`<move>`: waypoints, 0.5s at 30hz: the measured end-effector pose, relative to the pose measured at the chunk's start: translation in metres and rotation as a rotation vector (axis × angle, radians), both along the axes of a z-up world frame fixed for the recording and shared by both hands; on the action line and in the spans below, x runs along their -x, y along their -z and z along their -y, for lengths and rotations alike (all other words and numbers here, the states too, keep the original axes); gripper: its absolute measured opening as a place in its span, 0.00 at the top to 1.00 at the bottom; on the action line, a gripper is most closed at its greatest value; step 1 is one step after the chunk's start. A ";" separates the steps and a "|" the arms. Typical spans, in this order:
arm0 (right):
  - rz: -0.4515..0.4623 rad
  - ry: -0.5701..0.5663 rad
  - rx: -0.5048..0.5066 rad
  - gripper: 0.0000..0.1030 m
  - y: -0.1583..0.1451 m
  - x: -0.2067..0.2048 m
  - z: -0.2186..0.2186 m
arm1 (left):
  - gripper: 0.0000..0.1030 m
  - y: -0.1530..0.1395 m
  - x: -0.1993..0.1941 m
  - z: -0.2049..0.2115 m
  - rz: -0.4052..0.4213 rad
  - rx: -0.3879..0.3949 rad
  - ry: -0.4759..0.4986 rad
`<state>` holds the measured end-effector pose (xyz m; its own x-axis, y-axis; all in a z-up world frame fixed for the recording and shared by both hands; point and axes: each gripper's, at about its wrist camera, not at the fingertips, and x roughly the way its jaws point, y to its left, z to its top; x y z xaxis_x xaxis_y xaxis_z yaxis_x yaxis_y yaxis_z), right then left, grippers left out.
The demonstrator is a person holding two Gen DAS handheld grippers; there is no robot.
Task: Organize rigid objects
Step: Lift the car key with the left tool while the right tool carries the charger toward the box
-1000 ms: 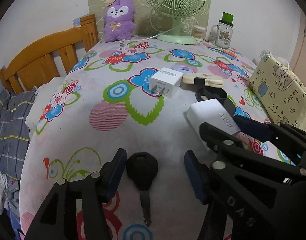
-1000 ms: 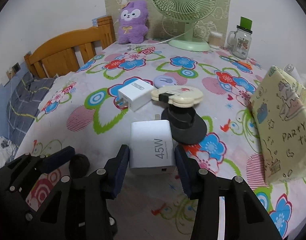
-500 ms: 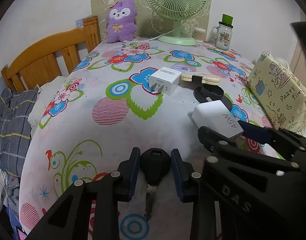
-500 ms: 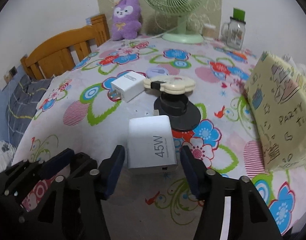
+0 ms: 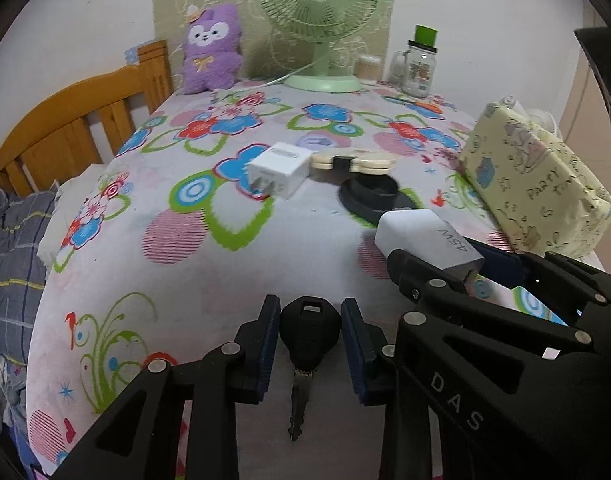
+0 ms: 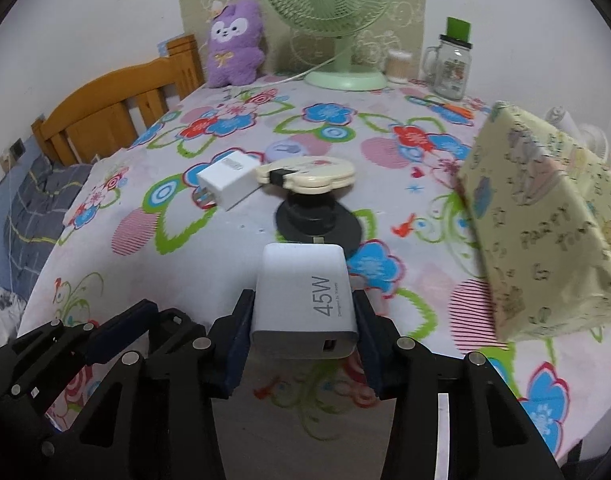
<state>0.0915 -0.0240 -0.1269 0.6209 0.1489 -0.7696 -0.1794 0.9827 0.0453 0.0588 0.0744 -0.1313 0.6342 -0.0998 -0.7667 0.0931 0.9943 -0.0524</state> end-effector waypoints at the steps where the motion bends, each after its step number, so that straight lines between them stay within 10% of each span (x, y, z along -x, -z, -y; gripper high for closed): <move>1: 0.003 0.006 0.002 0.51 -0.002 0.001 0.003 | 0.70 -0.001 0.000 0.003 0.002 0.001 0.004; 15: 0.062 0.038 -0.009 0.51 -0.036 0.019 0.037 | 0.70 -0.034 0.013 0.035 0.058 -0.007 0.027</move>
<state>0.0722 -0.0610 -0.0910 0.6724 0.1312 -0.7284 -0.1446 0.9885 0.0445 0.0462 0.0393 -0.0971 0.6750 -0.1127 -0.7292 0.1229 0.9916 -0.0395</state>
